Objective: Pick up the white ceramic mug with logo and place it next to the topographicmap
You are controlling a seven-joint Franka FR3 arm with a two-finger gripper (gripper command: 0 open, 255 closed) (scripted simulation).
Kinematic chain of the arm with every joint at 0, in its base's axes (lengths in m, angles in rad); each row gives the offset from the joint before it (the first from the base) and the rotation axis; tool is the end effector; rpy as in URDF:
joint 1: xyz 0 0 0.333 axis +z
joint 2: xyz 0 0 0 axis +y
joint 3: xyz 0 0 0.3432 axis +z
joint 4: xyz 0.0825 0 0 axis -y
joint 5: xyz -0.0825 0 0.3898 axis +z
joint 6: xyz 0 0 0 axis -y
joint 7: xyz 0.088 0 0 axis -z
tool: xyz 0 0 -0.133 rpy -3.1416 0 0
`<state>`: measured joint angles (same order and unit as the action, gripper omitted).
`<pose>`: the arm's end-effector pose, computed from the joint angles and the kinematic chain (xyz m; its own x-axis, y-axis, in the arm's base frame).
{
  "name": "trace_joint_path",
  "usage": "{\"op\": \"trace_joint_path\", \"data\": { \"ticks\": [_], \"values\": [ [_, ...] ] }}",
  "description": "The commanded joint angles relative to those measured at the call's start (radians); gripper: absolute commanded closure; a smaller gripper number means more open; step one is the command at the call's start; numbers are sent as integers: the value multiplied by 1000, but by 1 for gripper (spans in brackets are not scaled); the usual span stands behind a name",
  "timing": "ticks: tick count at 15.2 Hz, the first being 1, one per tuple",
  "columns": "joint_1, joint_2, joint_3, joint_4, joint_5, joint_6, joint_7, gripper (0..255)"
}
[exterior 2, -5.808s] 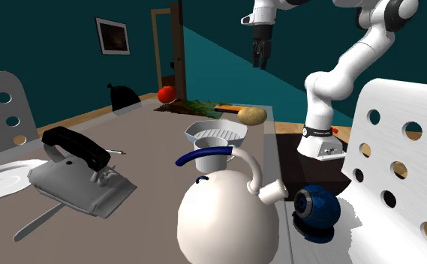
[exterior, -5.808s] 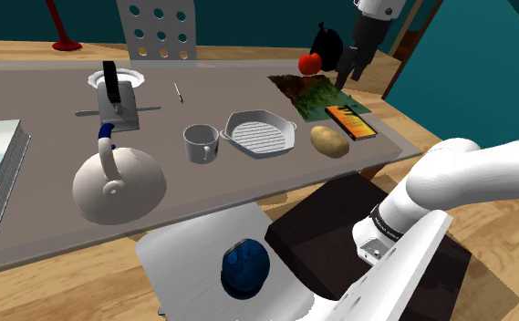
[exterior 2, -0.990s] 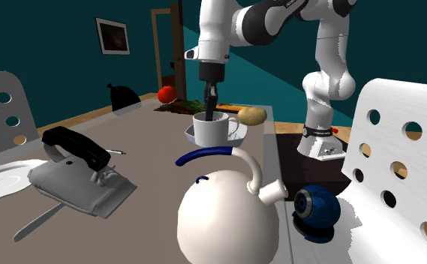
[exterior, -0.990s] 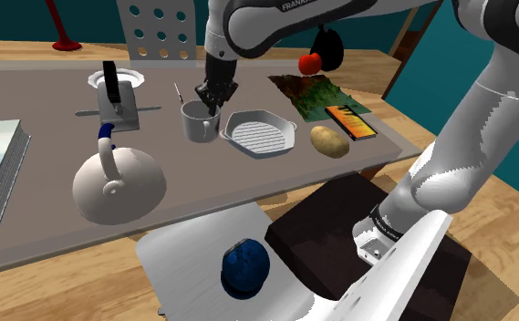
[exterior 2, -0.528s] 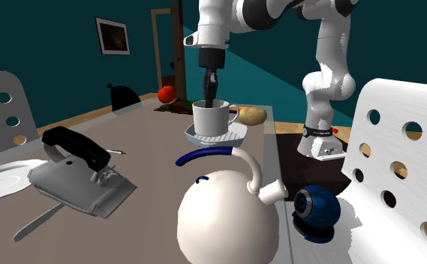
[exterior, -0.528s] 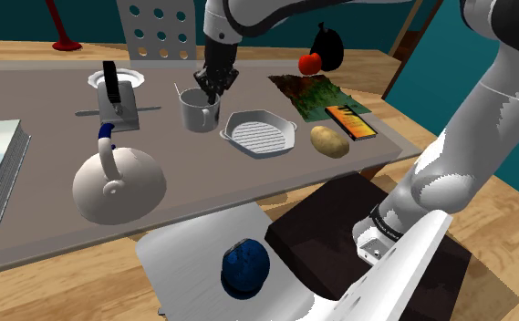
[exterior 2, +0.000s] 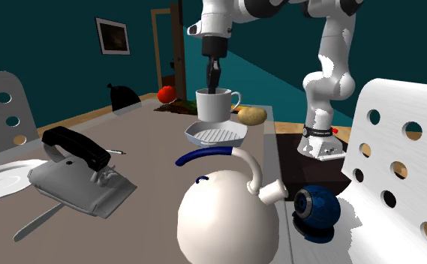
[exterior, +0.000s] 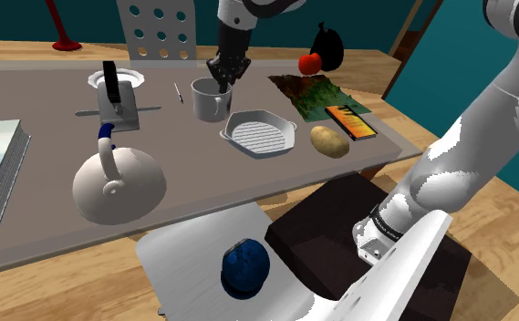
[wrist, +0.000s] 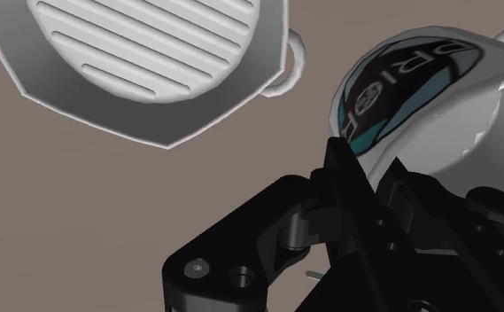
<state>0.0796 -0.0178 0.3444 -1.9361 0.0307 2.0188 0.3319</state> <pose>0.5200 0.2385 0.4984 0.9932 0.0777 0.0863 0.0825 -0.9951 -0.0539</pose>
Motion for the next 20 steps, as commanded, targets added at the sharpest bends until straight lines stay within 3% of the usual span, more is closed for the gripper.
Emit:
{"op": "trace_joint_path", "data": {
  "ticks": [1,10,20],
  "values": [
    [-17,-52,-18,-59,22,8,-45,255],
    [-87,-271,-147,-287,82,10,-274,255],
    [-171,-432,-321,-434,54,-22,-515,255]
  ]
}}
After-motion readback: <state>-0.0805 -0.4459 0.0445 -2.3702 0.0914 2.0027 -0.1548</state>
